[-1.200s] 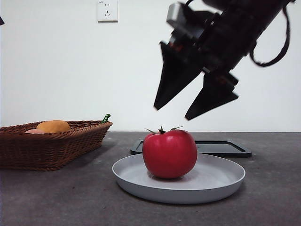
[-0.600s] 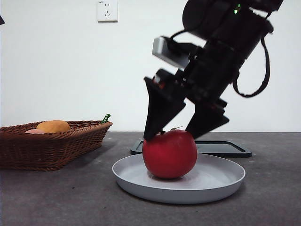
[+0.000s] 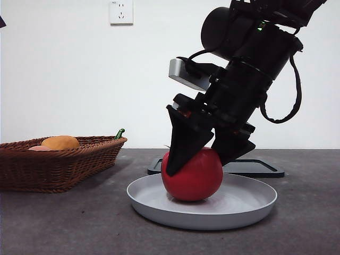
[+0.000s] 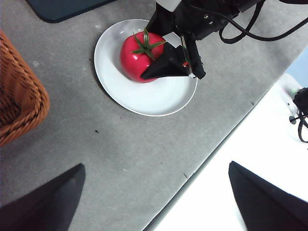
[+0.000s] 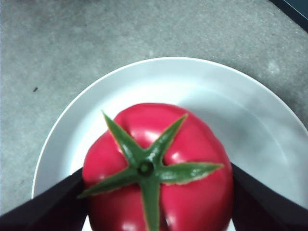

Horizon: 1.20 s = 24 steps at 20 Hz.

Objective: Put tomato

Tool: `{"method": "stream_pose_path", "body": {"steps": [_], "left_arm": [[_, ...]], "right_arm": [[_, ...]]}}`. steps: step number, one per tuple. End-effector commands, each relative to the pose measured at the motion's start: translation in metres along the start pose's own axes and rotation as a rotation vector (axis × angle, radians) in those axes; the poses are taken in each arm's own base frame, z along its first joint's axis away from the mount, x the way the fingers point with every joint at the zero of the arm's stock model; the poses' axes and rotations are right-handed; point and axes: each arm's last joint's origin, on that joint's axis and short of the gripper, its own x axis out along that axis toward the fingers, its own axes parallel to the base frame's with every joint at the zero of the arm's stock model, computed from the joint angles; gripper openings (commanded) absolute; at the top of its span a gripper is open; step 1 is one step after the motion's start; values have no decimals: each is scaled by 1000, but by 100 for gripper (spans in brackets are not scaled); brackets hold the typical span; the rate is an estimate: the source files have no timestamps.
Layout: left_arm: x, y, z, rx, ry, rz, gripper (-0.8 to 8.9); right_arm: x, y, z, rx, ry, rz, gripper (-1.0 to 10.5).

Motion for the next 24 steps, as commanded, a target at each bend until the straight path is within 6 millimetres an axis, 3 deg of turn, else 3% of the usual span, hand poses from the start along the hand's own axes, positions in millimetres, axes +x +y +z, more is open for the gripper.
{"method": "stream_pose_path", "body": {"steps": [1,7,10,13,16,19,24], "left_arm": [[-2,-2,5,21,-18,-9,459],[-2,-2,5,21,-18,-9,459],[-2,-2,5,21,-17,-9,459],[-2,-2,5,22,-18,-10,459],[-2,-2,5,21,-18,-9,459],[-2,-2,5,21,-17,-9,459],[-2,-2,5,18,-17,-9,459]], "right_arm": [[-2,4,8,-1,-13,8,214],[-53,8,52,-27,-178,-61,213],[-75,-7,75,-10,-273,-151,212],[-84,-29,89,7,-334,-197,212],[-71,-58,101,40,-345,-234,212],[-43,-88,110,70,-305,-257,212],[-9,-125,111,113,-249,-279,212]]}}
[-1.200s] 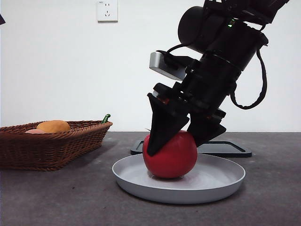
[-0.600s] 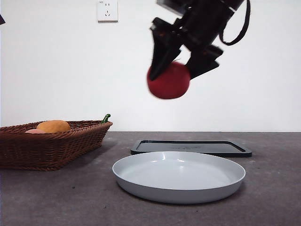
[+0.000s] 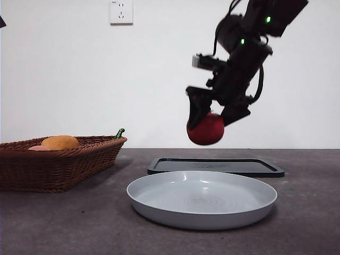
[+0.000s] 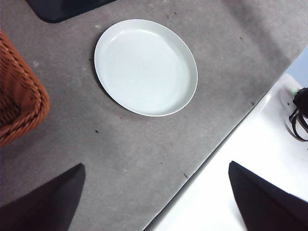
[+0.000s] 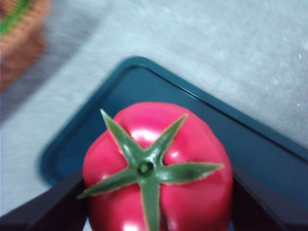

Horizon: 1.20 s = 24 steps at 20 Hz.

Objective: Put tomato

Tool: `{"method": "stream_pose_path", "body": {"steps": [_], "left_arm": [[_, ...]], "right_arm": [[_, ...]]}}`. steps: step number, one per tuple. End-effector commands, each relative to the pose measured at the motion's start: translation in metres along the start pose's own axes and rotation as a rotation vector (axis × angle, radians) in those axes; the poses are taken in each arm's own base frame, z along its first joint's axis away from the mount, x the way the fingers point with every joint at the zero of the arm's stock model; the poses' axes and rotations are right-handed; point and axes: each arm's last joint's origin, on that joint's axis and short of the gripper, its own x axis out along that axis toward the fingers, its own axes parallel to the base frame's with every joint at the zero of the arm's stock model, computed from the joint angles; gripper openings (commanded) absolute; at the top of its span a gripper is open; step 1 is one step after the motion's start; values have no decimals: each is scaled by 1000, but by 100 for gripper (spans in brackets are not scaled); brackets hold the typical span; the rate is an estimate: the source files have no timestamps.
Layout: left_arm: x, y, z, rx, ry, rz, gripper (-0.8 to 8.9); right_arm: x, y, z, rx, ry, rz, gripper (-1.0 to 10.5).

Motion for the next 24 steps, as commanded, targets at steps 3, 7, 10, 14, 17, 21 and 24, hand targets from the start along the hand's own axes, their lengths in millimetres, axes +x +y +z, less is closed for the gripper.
{"method": "stream_pose_path", "body": {"steps": [3,7,10,14,17,21,24], "left_arm": [[-2,-2,5,17,-16,-9,459],[-2,-2,5,18,-17,-9,459],[-2,-2,5,18,-17,-9,459],[-2,-2,5,17,-16,-9,459],[-2,-2,5,17,-16,-9,459],[-2,-2,3,9,0,-11,459],[-2,-2,3,9,-1,-11,459]], "right_arm": [[26,-14,-4,3,8,-14,212],[38,-20,-12,11,27,-20,213],[41,-21,-14,12,35,-19,213],[41,-21,-15,14,45,-18,213],[41,-20,-16,16,54,-17,213],[41,-20,-17,18,63,-11,301],[41,-19,-19,21,82,-3,374]]}}
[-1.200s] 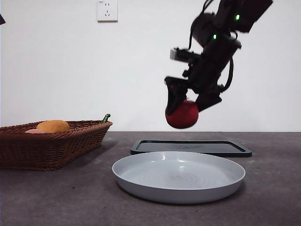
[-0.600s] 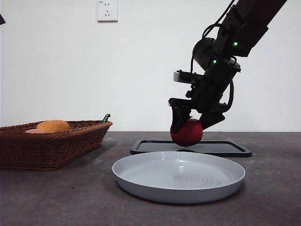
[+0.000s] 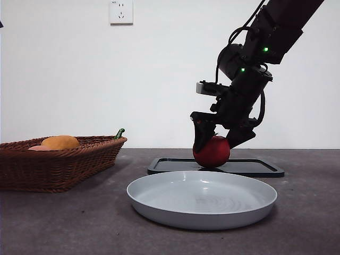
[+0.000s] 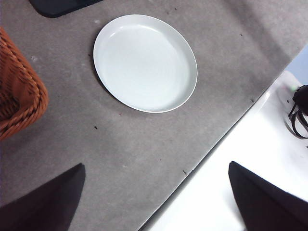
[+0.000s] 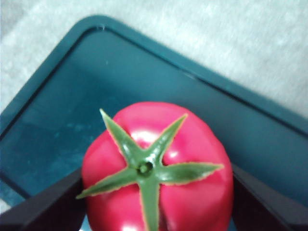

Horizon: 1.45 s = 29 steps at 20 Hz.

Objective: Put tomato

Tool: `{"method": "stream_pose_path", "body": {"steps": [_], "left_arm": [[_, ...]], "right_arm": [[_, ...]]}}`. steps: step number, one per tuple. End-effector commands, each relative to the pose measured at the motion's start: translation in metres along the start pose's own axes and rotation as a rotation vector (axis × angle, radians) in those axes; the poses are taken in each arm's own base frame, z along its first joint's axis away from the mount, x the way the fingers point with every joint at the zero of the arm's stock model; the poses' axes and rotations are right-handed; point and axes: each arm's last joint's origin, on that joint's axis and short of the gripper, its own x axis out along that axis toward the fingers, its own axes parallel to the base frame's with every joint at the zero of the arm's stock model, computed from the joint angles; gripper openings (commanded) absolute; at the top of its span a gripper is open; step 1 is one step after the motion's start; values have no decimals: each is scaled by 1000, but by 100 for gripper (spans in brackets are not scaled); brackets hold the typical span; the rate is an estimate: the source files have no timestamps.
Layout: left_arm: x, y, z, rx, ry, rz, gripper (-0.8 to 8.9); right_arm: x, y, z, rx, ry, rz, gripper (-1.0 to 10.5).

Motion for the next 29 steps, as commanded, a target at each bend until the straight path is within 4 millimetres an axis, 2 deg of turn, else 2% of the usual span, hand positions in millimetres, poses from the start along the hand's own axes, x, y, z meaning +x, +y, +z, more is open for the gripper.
{"method": "stream_pose_path", "body": {"steps": [1,4,7,10,12,16,22,26,29], "left_arm": [[-2,-2,4,17,-14,-10,459],[-2,-2,4,16,-13,-10,459],[-2,-2,4,16,-13,-10,459],[-2,-2,5,17,-16,-9,459],[-2,-2,5,18,-17,-9,459],[-2,-2,5,18,-17,-9,459],[-2,-2,5,18,-17,-9,459],[-2,-2,5,19,-18,-9,459],[-2,-2,5,19,-18,-9,459]], "right_arm": [[6,2,2,-16,3,8,379],[6,2,2,-15,4,8,493],[5,3,3,-15,-1,5,497],[-12,6,11,-14,-17,-1,506],[-32,8,19,-17,-50,-6,506],[-87,18,29,-23,-63,-3,506],[-209,42,30,-41,-156,25,505],[-278,56,10,-46,-186,22,505],[-315,66,-15,-50,-178,72,504]]}}
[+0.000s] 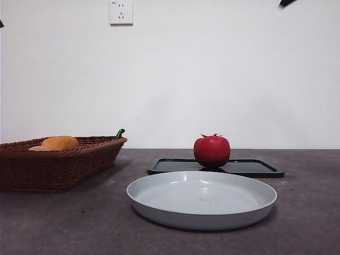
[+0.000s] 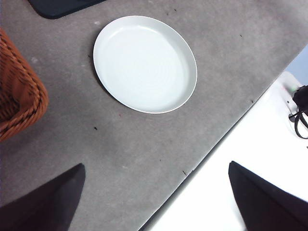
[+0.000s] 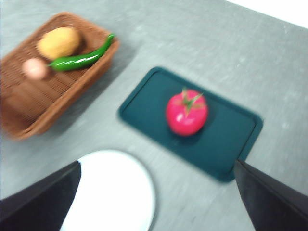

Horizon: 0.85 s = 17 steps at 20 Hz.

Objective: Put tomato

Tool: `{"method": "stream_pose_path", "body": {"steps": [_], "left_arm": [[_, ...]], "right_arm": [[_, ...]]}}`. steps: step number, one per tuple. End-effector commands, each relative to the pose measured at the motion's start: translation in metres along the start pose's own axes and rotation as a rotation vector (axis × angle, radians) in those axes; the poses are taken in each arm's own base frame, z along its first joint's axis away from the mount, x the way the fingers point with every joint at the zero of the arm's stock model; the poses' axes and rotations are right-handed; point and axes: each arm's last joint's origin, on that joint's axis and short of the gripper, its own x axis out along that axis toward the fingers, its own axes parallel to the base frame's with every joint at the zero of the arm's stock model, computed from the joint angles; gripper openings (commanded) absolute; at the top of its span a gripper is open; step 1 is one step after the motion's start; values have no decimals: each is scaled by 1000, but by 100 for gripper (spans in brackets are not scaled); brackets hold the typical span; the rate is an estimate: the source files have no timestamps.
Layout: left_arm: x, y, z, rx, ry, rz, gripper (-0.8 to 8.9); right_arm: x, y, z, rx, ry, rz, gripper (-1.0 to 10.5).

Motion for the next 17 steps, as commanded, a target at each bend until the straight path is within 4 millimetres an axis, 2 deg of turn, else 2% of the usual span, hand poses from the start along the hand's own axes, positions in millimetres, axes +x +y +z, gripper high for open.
{"method": "stream_pose_path", "body": {"steps": [1,5,11,13,17], "left_arm": [[-2,-2,4,17,-14,-10,459],[-2,-2,4,17,-14,-10,459],[-2,-2,4,17,-14,-10,459],[-2,-2,4,17,-14,-10,459],[-2,-2,4,17,-14,-10,459]], "right_arm": [[-16,8,-12,-10,1,52,504],[-33,21,-60,15,26,93,504],[-35,33,-135,75,94,207,504],[-37,34,-151,78,93,226,504],[-45,35,-159,70,56,224,504]]}}
